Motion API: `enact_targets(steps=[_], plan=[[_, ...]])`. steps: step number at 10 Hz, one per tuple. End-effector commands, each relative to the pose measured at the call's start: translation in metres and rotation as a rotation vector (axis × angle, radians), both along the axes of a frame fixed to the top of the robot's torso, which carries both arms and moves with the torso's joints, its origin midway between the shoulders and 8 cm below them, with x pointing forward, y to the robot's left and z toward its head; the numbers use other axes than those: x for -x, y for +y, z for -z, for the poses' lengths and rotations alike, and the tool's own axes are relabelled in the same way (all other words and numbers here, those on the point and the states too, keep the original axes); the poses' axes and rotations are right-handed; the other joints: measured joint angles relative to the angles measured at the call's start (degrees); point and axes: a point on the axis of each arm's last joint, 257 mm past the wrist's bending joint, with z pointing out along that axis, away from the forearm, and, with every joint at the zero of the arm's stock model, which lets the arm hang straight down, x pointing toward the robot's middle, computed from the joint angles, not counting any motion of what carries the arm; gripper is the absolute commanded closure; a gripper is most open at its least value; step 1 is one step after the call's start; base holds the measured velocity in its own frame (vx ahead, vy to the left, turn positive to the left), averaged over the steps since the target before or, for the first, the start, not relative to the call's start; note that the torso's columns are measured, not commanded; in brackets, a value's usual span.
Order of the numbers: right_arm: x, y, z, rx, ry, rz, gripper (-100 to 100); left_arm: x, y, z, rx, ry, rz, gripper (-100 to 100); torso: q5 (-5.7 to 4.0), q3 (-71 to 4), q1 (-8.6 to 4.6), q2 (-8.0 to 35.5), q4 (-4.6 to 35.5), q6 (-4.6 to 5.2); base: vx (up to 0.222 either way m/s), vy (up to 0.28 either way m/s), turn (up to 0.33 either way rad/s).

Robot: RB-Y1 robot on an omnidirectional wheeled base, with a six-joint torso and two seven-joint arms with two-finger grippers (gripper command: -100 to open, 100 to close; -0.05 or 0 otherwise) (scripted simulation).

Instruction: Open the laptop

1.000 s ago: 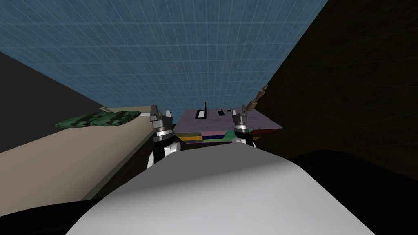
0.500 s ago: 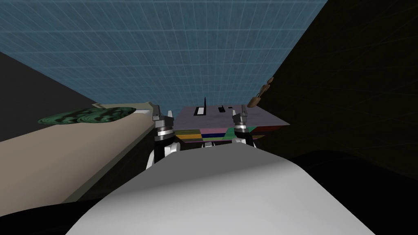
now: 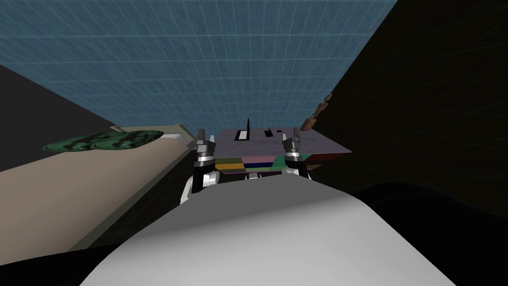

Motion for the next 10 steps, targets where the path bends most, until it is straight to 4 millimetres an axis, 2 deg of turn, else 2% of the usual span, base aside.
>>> enact_targets(steps=[1,3,4,7,10], plan=[[0.0,0.0,0.0,0.0,0.0,0.0,0,-0.023,-0.002,0.014,-0.026,0.029,0.004,-100,0.0,0.0,0.01,0.0,0.0,0.0,0.021,-0.05,-0.002],[0.0,0.0,0.0,0.0,0.0,0.0,0,-0.042,-0.004,0.025,-0.04,0.052,0.004,-100,0.01,0.0,0.02,0.0,0.0,0.0,0.017,-0.059,0.0],[0.0,0.0,0.0,0.0,0.0,0.0,0,-0.044,-0.003,0.031,-0.039,0.064,0.002,-100,0.01,0.0,0.02,0.0,0.0,0.0,0.015,-0.04,0.0],[0.0,0.0,0.0,0.0,0.0,0.0,0,-0.073,-0.007,0.044,-0.059,0.093,0.001,-100,0.01,0.0,0.03,0.0,0.0,0.01,0.01,-0.046,0.0],[0.0,0.0,0.0,0.0,0.0,0.0,0,-0.086,-0.007,0.058,-0.064,0.124,-0.002,-100,0.02,0.0,0.07,0.0,0.0,0.0,0.015,-0.038,0.0]])
